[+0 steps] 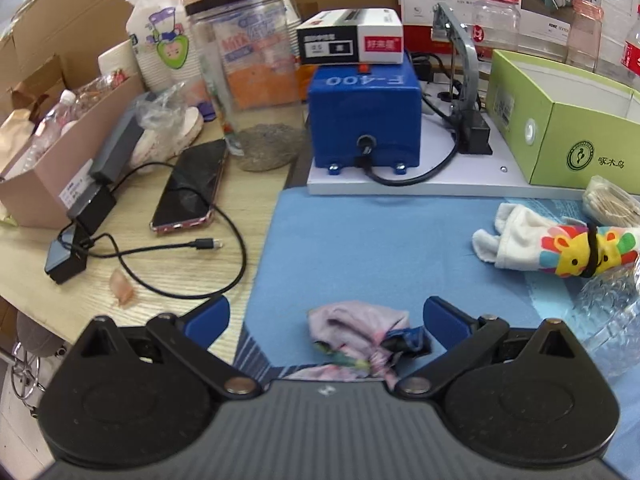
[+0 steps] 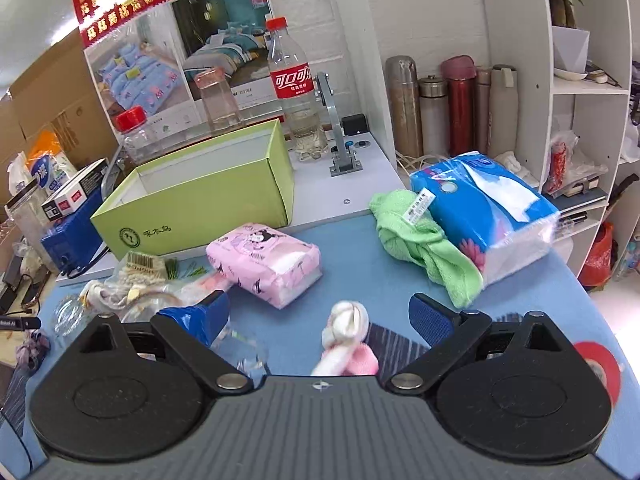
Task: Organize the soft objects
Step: 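Grasp the white knotted sock with the right gripper while the left gripper grasps the crumpled floral cloth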
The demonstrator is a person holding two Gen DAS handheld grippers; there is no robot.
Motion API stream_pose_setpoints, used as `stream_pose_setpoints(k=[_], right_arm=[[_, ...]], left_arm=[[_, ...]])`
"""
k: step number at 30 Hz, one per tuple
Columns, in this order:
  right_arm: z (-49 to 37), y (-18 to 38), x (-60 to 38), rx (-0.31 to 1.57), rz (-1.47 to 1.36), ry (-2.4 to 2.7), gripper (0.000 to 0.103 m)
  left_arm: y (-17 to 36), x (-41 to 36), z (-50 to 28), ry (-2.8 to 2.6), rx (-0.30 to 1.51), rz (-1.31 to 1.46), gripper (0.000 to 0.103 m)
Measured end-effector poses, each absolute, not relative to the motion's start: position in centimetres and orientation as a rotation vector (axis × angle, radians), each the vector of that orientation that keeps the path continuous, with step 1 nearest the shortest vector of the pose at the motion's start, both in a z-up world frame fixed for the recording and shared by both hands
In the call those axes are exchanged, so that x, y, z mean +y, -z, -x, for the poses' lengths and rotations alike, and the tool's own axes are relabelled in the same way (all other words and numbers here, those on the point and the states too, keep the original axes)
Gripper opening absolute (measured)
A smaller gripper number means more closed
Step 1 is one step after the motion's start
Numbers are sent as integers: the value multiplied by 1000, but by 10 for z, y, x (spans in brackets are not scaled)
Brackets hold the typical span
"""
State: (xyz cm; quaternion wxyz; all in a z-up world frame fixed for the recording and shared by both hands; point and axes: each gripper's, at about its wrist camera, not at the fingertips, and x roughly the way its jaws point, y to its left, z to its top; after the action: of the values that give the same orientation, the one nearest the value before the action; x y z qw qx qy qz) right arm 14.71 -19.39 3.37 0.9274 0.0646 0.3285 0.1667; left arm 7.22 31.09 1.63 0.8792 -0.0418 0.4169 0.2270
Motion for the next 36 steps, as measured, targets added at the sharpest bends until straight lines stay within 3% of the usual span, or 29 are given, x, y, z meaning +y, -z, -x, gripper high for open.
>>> stream_pose_setpoints(k=[6, 12, 29, 36], right_arm=[[-125, -23, -217, 721, -185, -325, 84], [-127, -10, -220, 782, -158, -306, 84], [-205, 30, -166, 880, 119, -319, 86], [-188, 41, -170, 742, 97, -301, 88]], left_arm=[[4, 300, -66, -285, 905, -13, 102], [23, 306, -77, -245, 913, 56, 102], [26, 308, -83, -220, 881, 97, 102], [27, 308, -81, -202, 866, 85, 102]])
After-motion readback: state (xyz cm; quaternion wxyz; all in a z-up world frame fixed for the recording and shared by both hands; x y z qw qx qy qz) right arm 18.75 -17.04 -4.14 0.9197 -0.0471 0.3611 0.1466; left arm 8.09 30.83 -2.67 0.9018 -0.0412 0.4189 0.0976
